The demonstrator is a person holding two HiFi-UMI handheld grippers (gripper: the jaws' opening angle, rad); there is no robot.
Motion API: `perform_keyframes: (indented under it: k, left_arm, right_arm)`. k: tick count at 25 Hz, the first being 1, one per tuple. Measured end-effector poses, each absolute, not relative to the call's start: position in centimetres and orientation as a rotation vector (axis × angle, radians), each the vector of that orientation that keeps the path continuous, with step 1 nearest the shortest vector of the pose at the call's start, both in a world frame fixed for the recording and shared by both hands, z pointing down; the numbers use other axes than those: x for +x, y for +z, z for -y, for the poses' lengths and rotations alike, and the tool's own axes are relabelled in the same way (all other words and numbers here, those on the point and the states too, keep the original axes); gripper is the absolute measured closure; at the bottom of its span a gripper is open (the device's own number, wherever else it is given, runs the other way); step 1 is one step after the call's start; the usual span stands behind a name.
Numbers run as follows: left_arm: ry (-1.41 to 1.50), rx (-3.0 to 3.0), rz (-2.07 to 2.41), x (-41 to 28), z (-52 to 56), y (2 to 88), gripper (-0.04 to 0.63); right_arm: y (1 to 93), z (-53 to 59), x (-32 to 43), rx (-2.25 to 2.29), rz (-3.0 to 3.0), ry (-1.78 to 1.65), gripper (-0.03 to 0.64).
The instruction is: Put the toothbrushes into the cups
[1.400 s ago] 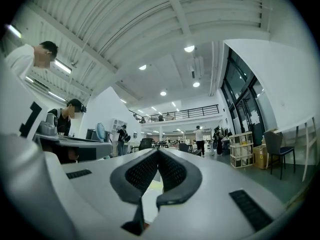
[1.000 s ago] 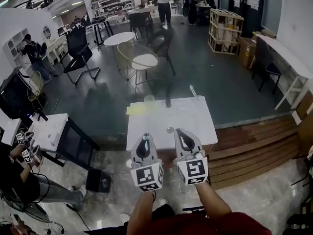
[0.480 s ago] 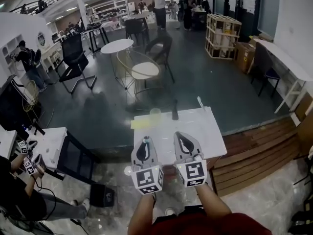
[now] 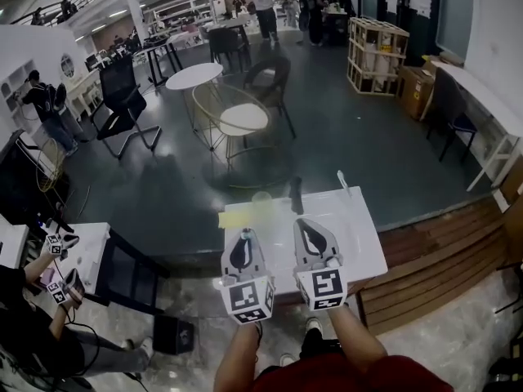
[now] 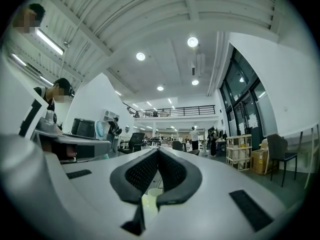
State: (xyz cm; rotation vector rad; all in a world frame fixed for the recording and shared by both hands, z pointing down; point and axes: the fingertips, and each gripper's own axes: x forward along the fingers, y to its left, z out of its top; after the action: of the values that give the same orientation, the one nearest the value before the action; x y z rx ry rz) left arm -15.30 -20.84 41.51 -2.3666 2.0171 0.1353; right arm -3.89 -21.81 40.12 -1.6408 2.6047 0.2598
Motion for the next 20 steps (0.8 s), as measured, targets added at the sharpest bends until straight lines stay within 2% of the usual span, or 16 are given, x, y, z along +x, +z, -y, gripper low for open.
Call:
perform_keyframes:
  k: [13,20]
  left_arm:
    - [0.100,-2.305,-2.108,-12.3,31.3,41.5,0.551]
    - [0.076,-2.269,-2.169,-13.3,34.1,42.6,0.551]
  right_arm:
    - [40.7,32.6,-0.1,-1.568,-2.644,0.199,0.589]
    - [42.2,36.0,-0.2,-1.534,-2.662,0.138,0.588]
